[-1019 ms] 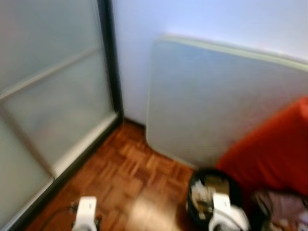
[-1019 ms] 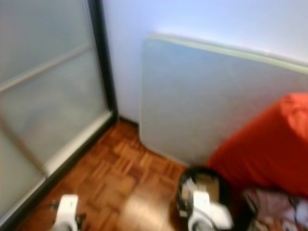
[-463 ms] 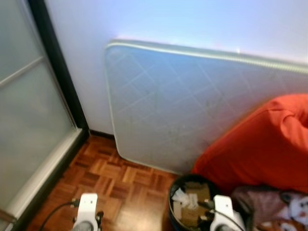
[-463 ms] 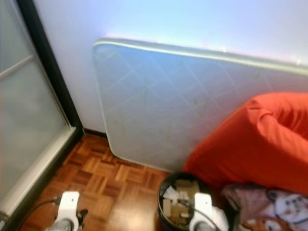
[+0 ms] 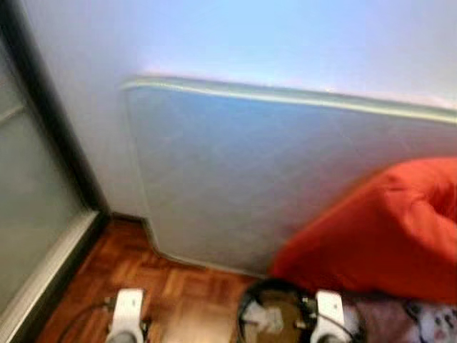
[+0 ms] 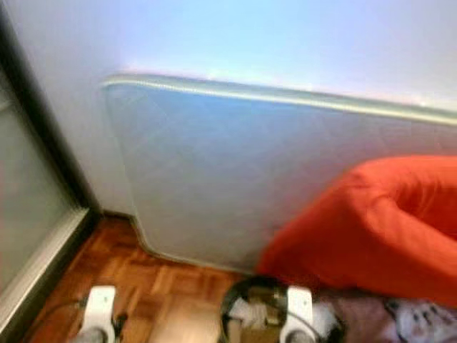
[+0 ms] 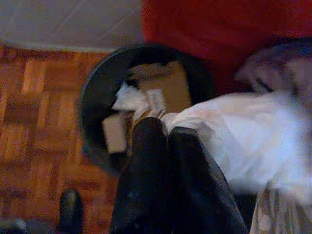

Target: Clean up the room

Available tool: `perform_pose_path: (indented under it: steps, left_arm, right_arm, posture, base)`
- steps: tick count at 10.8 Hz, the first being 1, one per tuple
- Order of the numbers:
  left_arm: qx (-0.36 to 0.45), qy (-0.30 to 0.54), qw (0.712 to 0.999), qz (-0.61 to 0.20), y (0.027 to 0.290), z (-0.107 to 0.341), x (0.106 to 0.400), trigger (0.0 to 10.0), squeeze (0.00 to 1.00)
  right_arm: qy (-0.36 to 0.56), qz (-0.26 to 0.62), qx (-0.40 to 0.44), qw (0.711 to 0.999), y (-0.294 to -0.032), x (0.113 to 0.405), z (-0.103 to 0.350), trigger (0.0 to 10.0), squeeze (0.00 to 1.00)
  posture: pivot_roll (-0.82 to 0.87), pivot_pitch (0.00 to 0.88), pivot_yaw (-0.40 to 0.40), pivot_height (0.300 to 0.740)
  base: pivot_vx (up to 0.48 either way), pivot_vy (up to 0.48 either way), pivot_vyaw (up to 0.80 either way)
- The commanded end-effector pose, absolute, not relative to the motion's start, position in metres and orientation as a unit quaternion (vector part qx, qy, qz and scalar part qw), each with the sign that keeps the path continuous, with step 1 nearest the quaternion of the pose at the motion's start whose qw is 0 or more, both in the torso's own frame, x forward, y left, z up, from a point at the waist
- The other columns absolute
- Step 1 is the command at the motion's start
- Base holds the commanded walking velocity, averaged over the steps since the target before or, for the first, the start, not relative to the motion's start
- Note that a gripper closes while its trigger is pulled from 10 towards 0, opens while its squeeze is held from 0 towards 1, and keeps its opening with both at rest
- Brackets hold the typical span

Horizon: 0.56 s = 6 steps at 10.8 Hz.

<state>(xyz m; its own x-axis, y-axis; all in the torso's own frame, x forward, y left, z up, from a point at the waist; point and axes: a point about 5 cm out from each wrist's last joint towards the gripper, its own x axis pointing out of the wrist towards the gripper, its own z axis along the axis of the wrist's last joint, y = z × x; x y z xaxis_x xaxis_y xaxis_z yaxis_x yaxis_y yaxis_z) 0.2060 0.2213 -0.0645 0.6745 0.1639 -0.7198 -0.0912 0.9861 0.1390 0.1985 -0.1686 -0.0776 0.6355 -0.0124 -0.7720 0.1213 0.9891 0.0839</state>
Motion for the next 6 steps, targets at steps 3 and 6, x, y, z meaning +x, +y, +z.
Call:
perform_pose_path:
  steps: [3, 6]
  left_arm:
    - [0.028, 0.394, 0.917, 0.062, 0.2098, -0.0656, 0.2080, 10.0, 0.00]
    - [0.028, 0.393, 0.917, 0.066, 0.2106, -0.0655, 0.2078, 10.0, 0.00]
  right_arm:
    - [0.425, -0.055, 0.055, 0.902, -0.1823, 0.1960, -0.0776, 10.0, 0.00]
    - [0.412, -0.049, 0.056, 0.908, -0.1810, 0.2018, -0.0742, 10.0, 0.00]
  posture:
    - [0.20, 0.018, -0.042, 0.740]
    - [0.20, 0.023, -0.043, 0.740]
  base:
    - [0.000, 0.000, -0.26]
    - [0.000, 0.000, 0.00]
